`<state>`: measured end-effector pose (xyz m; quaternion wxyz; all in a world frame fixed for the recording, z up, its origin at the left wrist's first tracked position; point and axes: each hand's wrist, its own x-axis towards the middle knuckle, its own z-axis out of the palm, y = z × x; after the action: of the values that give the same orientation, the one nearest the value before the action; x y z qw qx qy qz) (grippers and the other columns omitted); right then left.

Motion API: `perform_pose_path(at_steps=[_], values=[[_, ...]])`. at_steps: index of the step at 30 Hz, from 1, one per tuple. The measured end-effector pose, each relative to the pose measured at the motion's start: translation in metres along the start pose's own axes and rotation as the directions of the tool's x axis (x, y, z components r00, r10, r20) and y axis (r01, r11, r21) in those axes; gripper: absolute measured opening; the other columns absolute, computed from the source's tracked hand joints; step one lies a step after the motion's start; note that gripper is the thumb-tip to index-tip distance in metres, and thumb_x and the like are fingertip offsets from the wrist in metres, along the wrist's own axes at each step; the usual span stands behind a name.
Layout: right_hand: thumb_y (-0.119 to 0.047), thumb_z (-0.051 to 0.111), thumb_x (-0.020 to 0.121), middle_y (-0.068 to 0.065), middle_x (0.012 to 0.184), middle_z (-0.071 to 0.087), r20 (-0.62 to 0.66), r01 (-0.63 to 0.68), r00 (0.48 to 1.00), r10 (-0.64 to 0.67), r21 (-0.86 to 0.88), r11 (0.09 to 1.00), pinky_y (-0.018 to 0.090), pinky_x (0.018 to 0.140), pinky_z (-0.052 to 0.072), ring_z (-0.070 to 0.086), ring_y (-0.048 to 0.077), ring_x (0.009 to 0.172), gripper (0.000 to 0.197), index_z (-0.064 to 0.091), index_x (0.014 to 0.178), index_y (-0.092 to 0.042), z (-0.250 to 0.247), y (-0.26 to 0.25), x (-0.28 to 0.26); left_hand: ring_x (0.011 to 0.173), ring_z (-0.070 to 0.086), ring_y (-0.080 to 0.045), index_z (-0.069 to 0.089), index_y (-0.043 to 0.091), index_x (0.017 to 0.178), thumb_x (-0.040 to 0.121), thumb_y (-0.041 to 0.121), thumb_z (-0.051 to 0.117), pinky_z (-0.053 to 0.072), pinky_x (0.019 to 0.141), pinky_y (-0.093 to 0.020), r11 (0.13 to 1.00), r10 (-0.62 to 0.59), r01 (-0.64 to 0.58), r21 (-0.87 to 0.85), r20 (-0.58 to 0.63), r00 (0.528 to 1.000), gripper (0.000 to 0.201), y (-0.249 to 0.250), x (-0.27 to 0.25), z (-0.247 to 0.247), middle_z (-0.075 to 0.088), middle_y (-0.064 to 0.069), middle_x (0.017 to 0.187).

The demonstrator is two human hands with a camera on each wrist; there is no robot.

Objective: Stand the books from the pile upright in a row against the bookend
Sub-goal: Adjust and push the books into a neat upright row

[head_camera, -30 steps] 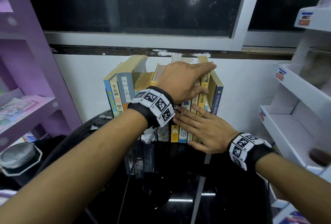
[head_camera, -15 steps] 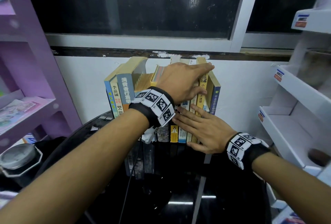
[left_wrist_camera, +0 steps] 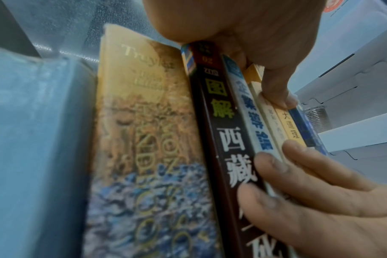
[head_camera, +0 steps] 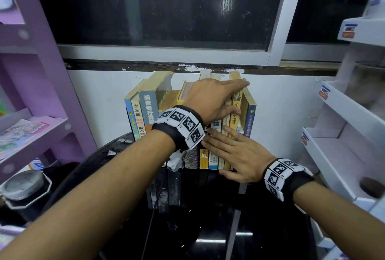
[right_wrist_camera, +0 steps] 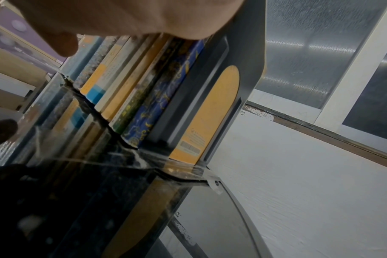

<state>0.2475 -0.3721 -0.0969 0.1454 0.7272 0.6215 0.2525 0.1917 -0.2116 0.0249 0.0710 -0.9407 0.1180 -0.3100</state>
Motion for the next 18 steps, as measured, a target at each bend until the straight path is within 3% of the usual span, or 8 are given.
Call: perform_pose_path(at_steps=[5,9,14,18], values=[[-0.055,0.040,0.092,0.009,0.162,0.003,0.008,-0.009,1.000,0.009,0.010,1.000,0.048,0.121,0.000,-0.001,0.024,0.151,0.083,0.012,0.155,-0.009,-0.002,-0.003,-0.003,0.113,0.061,-0.020,0.036,0.040,0.144,0.081,0.063,0.058,0.048,0.083,-0.030,1.000,0.002,-0.003,-0.024,-0.011,1.000,0.070,0.001,0.001,0.001,0.055,0.012,0.137],[-0.054,0.042,0.091,0.009,0.162,0.005,0.017,-0.022,1.000,0.022,0.006,1.000,0.048,0.121,0.000,0.000,0.025,0.151,0.083,0.015,0.155,-0.009,-0.006,-0.006,-0.004,0.109,0.062,-0.022,0.037,0.038,0.143,0.082,0.062,0.059,0.048,0.080,-0.032,0.999,0.010,-0.010,-0.041,-0.005,1.000,0.070,0.002,0.000,0.003,0.060,0.009,0.133],[-0.054,0.043,0.090,0.010,0.163,0.006,0.064,-0.029,0.998,0.030,-0.008,1.000,0.048,0.121,-0.002,-0.001,0.025,0.151,0.084,0.016,0.155,-0.009,-0.015,-0.010,-0.004,0.113,0.059,-0.022,0.039,0.034,0.144,0.087,0.057,0.056,0.047,0.085,-0.033,0.989,0.005,-0.002,-0.151,0.015,1.000,0.064,-0.001,-0.004,-0.004,0.062,0.004,0.129],[-0.053,0.039,0.092,0.009,0.164,0.002,0.080,-0.024,0.996,0.024,-0.006,1.000,0.049,0.121,-0.002,-0.007,0.024,0.151,0.082,0.012,0.156,-0.009,-0.024,-0.012,-0.007,0.127,0.048,-0.017,0.041,0.029,0.143,0.089,0.048,0.058,0.041,0.101,-0.034,0.949,0.013,-0.012,-0.315,-0.001,1.000,0.059,-0.007,-0.012,-0.012,0.055,0.004,0.138]])
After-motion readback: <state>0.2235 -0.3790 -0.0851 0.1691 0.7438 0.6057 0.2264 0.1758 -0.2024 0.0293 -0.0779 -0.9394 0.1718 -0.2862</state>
